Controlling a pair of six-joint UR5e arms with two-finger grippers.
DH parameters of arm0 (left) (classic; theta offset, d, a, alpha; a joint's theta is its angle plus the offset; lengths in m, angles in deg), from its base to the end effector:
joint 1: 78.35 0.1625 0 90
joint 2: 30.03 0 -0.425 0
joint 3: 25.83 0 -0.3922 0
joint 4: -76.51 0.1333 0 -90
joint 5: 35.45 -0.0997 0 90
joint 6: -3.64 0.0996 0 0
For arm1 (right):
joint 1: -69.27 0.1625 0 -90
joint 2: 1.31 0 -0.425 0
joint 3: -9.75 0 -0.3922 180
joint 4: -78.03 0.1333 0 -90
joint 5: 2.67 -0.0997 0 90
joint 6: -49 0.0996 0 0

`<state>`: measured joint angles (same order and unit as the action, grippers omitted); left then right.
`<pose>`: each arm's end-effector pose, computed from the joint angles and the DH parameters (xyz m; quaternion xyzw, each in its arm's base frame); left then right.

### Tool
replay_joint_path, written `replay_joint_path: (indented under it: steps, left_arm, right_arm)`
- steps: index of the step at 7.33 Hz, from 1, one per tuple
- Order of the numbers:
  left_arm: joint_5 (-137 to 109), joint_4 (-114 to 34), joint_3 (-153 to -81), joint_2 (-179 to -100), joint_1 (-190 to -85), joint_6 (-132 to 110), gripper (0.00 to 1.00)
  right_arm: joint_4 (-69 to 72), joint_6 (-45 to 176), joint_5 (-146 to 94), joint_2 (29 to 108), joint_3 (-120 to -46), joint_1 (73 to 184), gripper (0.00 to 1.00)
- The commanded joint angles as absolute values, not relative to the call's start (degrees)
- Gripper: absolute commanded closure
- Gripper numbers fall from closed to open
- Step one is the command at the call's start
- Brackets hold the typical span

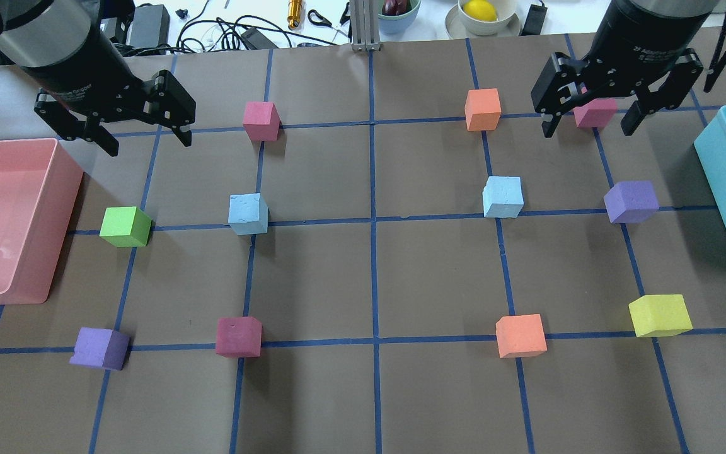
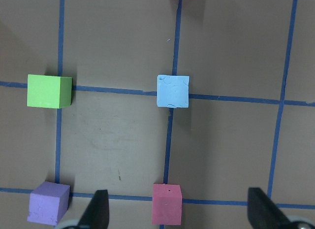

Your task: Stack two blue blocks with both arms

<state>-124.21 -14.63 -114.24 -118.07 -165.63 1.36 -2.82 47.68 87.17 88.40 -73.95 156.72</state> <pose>-0.1125 -0.4866 0.5162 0.0434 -0.9988 0.0211 0.0107 0.1118 -0.4918 0.5236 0.0108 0.9996 0.0273 0.0023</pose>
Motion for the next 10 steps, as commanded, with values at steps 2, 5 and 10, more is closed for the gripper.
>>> replay_joint_path:
  steps: [2, 5, 10]
  left_arm:
    - [-124.2, -14.5, -114.2, -118.0, -165.6, 1.4, 0.0]
    - [-124.2, -14.6, -114.4, -118.0, -165.6, 1.5, 0.0]
    - [-123.4, 3.5, -118.5, -128.7, -166.6, -0.3, 0.0]
  right_arm:
    - [-3.0, 47.7, 87.1, 88.2, -73.9, 156.7, 0.0]
    - [-2.7, 47.7, 87.5, 88.2, -73.9, 156.7, 0.0]
    - [-12.5, 47.7, 86.5, 79.7, -77.8, 156.8, 0.0]
